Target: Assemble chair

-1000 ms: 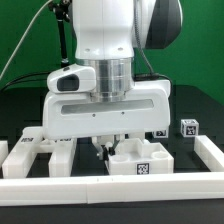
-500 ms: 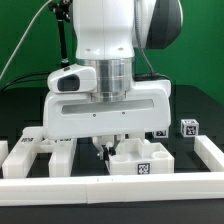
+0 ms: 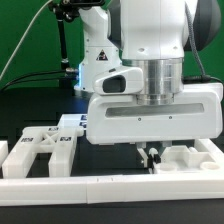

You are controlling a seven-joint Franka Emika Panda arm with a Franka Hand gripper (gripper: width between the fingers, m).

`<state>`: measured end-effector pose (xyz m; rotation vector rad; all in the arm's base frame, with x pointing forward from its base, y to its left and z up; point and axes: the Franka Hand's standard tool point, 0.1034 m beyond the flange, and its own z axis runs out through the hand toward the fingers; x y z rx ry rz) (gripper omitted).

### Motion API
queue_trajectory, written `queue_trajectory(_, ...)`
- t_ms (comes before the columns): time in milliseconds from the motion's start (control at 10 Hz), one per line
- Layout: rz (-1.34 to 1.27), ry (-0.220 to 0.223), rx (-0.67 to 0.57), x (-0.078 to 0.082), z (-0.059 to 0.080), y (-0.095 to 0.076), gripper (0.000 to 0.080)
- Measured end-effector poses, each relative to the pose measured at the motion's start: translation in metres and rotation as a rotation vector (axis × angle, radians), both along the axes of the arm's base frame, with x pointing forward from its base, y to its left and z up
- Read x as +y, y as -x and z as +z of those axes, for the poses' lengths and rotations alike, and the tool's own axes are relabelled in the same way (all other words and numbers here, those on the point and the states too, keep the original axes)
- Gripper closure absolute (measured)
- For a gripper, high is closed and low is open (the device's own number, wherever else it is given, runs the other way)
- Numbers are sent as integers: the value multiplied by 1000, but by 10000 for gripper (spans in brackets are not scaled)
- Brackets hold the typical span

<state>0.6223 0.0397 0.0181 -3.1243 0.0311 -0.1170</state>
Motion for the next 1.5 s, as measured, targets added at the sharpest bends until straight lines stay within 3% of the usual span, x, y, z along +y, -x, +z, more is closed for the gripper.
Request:
queue_trajectory(400,-2,6,6,0,0,0,768)
queue_trajectory(500,-2,6,6,0,-1,1,690)
queue_trajectory(600,-2,6,8,0,-1,1,508)
queue_trajectory(700,-2,6,8,0,-1,1,508)
queue_trajectory(800,-2,6,8,0,-1,1,324)
queue_trajectory(900,-2,6,8,0,-1,1,210)
queue_trajectory(1000,-2,6,8,0,-1,1,210)
queue_trajectory(1100,-2,6,8,0,-1,1,162)
queue_trajectory(1500,-1,6,8,0,-1,1,151)
